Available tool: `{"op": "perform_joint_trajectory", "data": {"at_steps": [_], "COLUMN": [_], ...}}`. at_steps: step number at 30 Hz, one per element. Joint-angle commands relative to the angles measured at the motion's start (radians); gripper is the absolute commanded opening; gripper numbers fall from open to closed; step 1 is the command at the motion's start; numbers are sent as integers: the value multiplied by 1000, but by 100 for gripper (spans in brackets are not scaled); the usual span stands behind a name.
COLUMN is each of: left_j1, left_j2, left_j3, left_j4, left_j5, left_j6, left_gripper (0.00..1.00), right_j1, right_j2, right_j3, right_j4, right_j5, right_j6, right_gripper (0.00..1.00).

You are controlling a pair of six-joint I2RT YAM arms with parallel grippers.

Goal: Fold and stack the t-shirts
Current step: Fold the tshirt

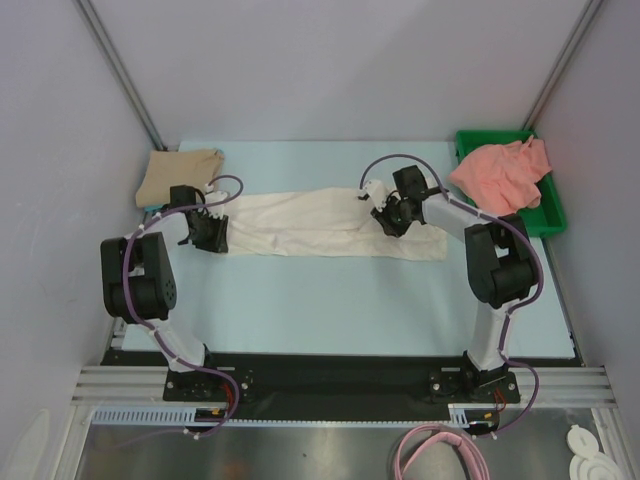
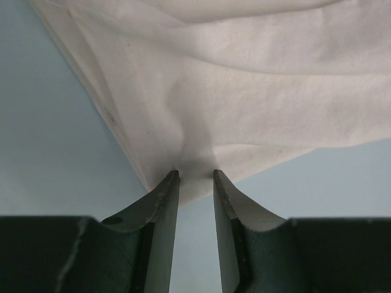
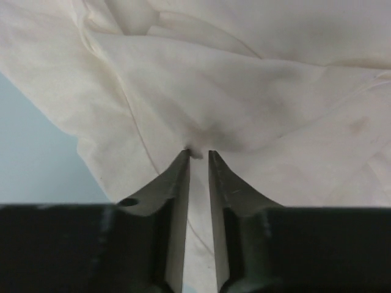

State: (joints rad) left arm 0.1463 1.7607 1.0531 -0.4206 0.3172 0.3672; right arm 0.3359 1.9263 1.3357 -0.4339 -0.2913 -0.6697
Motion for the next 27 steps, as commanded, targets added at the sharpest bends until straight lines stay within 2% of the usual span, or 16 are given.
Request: {"op": "perform_joint_trajectory", "data": {"at_steps": [1, 3, 6, 12, 17, 20, 21, 22, 23, 24, 25, 27], "left_j1": [-5, -4, -4, -4, -5, -4, -4, -4, -4, -4, -4, -7], "left_j2": [11, 14, 13, -10, -46, -70, -75, -81, -86, -89, -95, -122], "left_j3": [-2, -5, -11, -24, -38, -45, -47, -45, -42, -39, -41, -54], "left_j4": [8, 11, 14, 19, 19, 19, 17, 8, 0, -9, -15, -4], "left_j5": [-10, -6, -6, -1, -3, -7, -6, -1, 9, 22, 34, 68], "left_j6": [10, 12, 13, 15, 12, 15, 18, 18, 18, 21, 21, 21], "left_gripper": [34, 34, 34, 33, 33, 32, 32, 33, 35, 38, 39, 40], "right_j1": [20, 31, 51, 115, 118, 112, 112, 111, 110, 109, 110, 104], "right_j2": [10, 8, -4, -23, 57, 82, 74, 48, 33, 14, -15, -47], "right_j3": [33, 33, 28, 23, 172, 197, 191, 183, 171, 140, 125, 79], "right_j4": [26, 29, 47, 178, 273, 342, 345, 340, 321, 308, 293, 229], "right_j5": [46, 49, 73, 251, 352, 398, 400, 379, 368, 362, 357, 334], "right_j6": [-10, -14, -25, -86, -84, -59, -48, -38, -18, -11, -4, 7], "right_gripper": [15, 6, 2, 0, 0, 0, 3, 13, 30, 58, 65, 66]}}
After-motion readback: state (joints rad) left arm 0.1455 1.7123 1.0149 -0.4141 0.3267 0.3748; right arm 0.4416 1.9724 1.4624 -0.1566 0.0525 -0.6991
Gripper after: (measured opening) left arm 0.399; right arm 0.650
